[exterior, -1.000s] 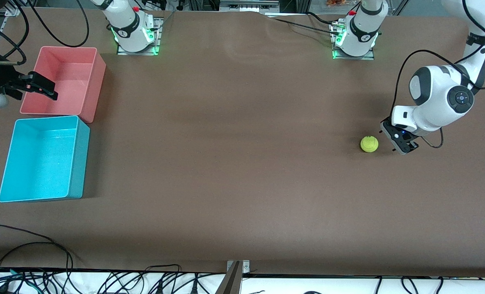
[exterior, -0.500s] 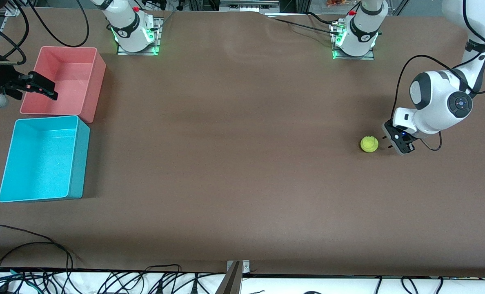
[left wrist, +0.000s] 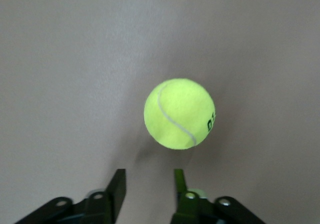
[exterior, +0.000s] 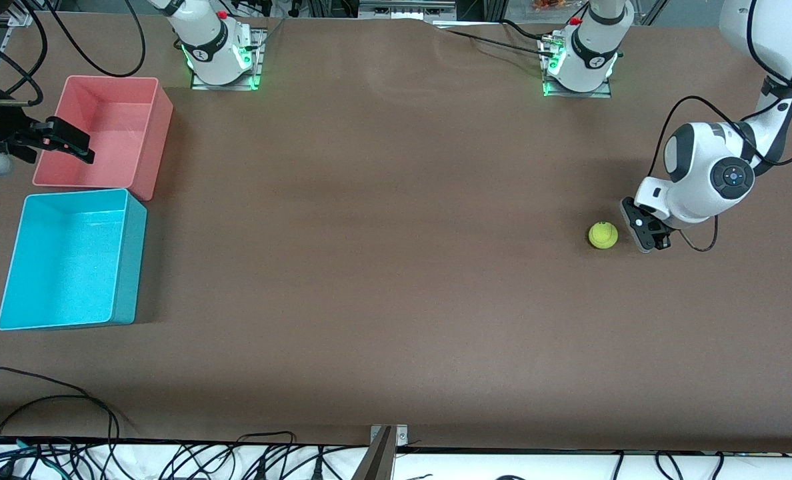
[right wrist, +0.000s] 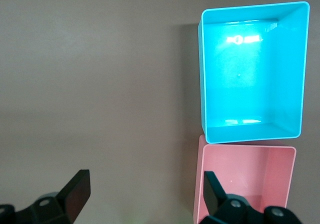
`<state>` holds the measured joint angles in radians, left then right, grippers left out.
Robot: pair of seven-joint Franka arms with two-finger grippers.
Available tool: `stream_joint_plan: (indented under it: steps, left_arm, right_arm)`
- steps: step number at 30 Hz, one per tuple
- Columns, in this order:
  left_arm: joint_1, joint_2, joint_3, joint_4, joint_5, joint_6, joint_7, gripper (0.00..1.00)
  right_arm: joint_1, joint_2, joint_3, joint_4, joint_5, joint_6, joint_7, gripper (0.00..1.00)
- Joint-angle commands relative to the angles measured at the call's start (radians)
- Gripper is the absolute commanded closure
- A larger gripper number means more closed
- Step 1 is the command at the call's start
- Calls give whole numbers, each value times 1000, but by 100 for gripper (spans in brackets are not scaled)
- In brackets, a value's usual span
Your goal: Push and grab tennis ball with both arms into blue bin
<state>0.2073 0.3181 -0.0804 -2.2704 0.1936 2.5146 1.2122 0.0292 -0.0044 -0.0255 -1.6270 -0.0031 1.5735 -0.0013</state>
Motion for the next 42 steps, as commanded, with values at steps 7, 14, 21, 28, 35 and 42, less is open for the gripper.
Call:
stream_joint_plan:
  steps: [7, 14, 21, 28, 35, 42]
  left_arm:
    - [1, 30, -2, 3, 30, 69, 21, 100]
    - [-2, 41, -5, 2, 13, 104, 102, 100]
    - [-5, 39, -7, 0, 12, 104, 113, 100]
    - [-5, 39, -9, -14, 12, 104, 115, 100]
    - [-8, 39, -27, -18, 3, 104, 101, 100]
    - [-69, 55, -61, -21, -115, 104, 81, 100]
  right_arm:
    - [0, -6, -1, 9, 15, -12, 6, 0]
    - [1, -6, -1, 9, 15, -12, 6, 0]
    - [1, -6, -1, 9, 15, -12, 6, 0]
    - [1, -6, -1, 9, 15, -12, 6, 0]
    - [1, -6, -1, 9, 15, -12, 6, 0]
    - [1, -6, -1, 9, 15, -13, 6, 0]
